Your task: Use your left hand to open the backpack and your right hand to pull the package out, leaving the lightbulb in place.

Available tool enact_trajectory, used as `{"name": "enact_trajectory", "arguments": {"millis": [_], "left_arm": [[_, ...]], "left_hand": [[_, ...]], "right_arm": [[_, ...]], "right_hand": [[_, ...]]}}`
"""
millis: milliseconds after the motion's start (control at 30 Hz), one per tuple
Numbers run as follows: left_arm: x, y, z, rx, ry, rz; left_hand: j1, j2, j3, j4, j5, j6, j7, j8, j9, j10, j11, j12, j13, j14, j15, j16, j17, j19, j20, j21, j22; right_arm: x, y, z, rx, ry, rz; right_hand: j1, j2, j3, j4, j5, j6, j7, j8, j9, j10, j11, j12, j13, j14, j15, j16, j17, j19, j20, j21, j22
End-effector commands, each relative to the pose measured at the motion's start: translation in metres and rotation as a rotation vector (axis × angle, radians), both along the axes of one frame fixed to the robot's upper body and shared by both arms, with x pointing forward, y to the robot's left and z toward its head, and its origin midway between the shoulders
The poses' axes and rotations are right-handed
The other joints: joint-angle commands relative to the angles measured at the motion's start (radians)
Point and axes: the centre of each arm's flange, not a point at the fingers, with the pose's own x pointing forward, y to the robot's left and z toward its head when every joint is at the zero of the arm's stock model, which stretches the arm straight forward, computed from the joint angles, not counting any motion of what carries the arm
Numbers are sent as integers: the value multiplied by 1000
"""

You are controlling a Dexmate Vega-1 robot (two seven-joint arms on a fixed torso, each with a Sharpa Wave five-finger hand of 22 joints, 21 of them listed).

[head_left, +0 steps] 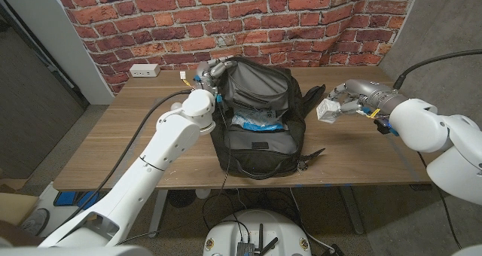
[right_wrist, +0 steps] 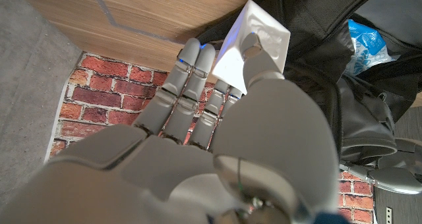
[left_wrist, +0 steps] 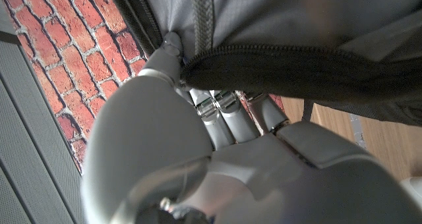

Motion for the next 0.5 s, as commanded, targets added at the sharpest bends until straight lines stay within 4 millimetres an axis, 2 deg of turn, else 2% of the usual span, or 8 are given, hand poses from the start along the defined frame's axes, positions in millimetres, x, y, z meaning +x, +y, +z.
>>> {"name": "enact_trajectory", "arguments": {"millis": [33, 500], "left_arm": [[-8, 21, 8, 119, 44, -64], [-16, 41, 20, 153, 12, -89]], "left_hand": [[-1, 7, 9, 5, 4, -13, -1, -2, 4, -13, 1, 2, 6, -12, -1, -6, 1, -12, -96, -5, 2], [-4, 11, 9, 6, 5, -19, -3, -1, 5, -15, -4, 5, 7, -19, -1, -6, 2, -17, -94, -6, 2]], "right_arm": [[9, -11, 5, -4, -20, 13], [23, -22, 7, -8, -25, 23]], "right_hand": [[-19, 18, 20, 25, 6, 8, 2, 2, 4, 101, -56, 1, 24, 9, -131, -4, 4, -5, -117, 6, 3], [-21, 17, 20, 24, 7, 8, 3, 0, 5, 101, -52, -2, 26, 9, -132, -8, 5, -9, -116, 14, 2]]}}
